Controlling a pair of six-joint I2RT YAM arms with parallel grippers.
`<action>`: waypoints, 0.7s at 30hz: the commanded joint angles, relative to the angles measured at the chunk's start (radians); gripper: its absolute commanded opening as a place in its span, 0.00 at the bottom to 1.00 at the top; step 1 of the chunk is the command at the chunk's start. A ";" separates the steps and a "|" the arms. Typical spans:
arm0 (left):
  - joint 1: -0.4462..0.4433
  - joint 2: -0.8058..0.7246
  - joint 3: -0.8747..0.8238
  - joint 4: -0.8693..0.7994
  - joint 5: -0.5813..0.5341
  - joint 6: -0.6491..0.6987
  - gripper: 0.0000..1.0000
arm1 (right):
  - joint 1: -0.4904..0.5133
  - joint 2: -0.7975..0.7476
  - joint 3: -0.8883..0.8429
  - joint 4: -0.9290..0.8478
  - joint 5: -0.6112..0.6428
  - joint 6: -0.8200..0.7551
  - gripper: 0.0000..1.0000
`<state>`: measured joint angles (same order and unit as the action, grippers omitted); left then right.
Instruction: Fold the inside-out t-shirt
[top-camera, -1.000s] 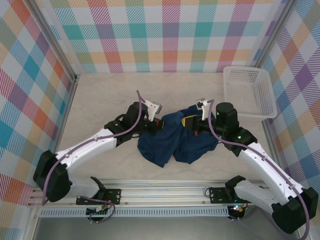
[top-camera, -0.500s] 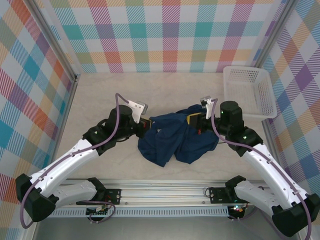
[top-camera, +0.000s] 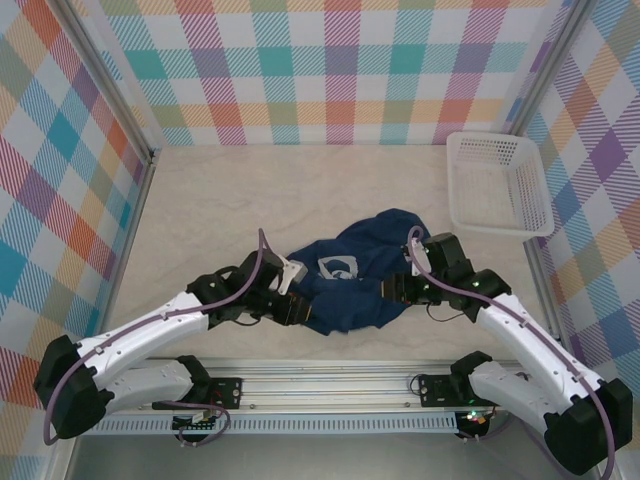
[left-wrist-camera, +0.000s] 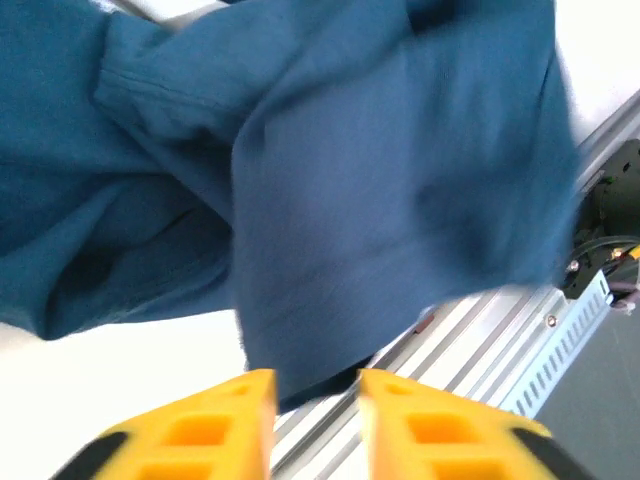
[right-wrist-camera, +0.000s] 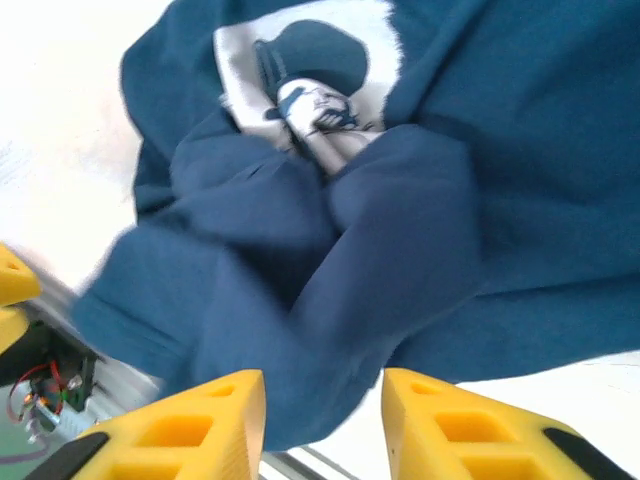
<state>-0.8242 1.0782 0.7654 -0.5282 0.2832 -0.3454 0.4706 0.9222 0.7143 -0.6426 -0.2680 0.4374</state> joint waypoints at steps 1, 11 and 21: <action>0.009 0.012 0.101 -0.008 -0.073 0.029 0.44 | -0.001 0.044 0.078 0.038 0.129 -0.003 0.38; 0.240 0.354 0.267 0.109 -0.278 0.015 0.66 | -0.010 0.643 0.379 0.293 0.346 -0.200 0.53; 0.286 0.749 0.429 0.125 -0.140 0.042 0.69 | -0.020 1.113 0.731 0.197 0.399 -0.261 0.74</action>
<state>-0.5453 1.8088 1.1522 -0.4091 0.0921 -0.3206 0.4564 1.9965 1.3918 -0.4091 0.1059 0.2054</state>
